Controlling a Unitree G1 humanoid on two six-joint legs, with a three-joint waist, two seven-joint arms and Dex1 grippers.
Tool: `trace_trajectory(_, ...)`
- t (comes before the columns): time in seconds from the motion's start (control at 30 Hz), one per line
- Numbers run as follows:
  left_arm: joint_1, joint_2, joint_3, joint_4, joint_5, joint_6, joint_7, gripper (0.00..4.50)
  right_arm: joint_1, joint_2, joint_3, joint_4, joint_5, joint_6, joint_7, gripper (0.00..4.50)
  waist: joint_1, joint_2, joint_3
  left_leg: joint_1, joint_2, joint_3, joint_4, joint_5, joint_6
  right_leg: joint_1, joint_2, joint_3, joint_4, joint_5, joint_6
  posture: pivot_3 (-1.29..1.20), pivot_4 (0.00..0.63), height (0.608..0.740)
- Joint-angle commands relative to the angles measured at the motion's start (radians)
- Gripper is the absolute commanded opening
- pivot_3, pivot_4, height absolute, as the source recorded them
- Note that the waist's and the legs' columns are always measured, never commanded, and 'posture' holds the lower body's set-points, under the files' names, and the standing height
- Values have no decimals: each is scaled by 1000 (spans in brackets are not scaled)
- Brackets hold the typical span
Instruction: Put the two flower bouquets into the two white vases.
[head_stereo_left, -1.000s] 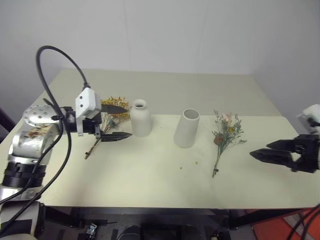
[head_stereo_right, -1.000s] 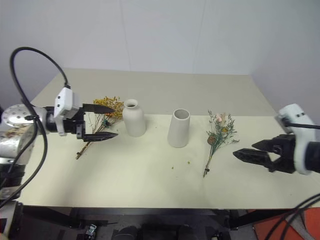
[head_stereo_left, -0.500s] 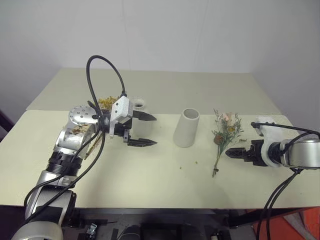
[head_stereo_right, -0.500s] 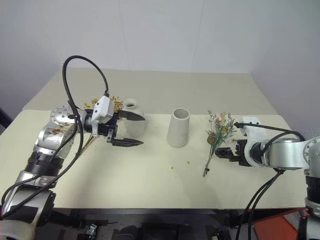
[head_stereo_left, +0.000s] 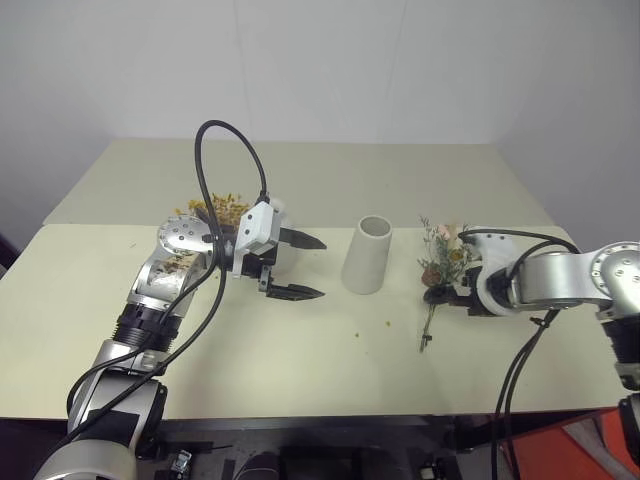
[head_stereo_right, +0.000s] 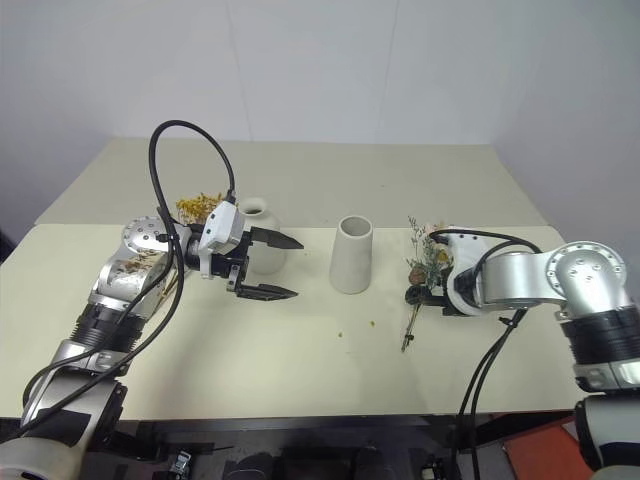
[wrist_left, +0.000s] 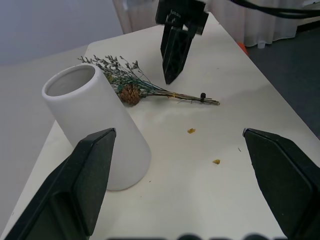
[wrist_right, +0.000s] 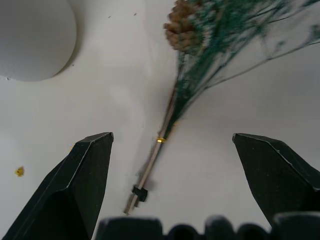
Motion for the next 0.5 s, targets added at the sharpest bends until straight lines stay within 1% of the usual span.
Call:
trace_trajectory(0.03,-7,7,14,-28,1,-11,7,4421,-35,14,-1,45,-35,-4,4,4500,4,0,0,0,0,0,0,0,0,0,0,0,0,0,0,0,150,740)
trace_trajectory(0.27,4,17,15,-40,3,-5,18,4421,-41,79,-21,110,-164,23,56,4500,8,0,0,0,0,0,0,0,0,0,0,0,0,0,0,0,150,740)
trace_trajectory(0.5,0,17,13,-41,1,-3,20,4421,-66,133,-58,137,-315,79,173,4500,7,0,0,0,0,0,0,0,0,-1,0,0,1,0,0,0,150,740)
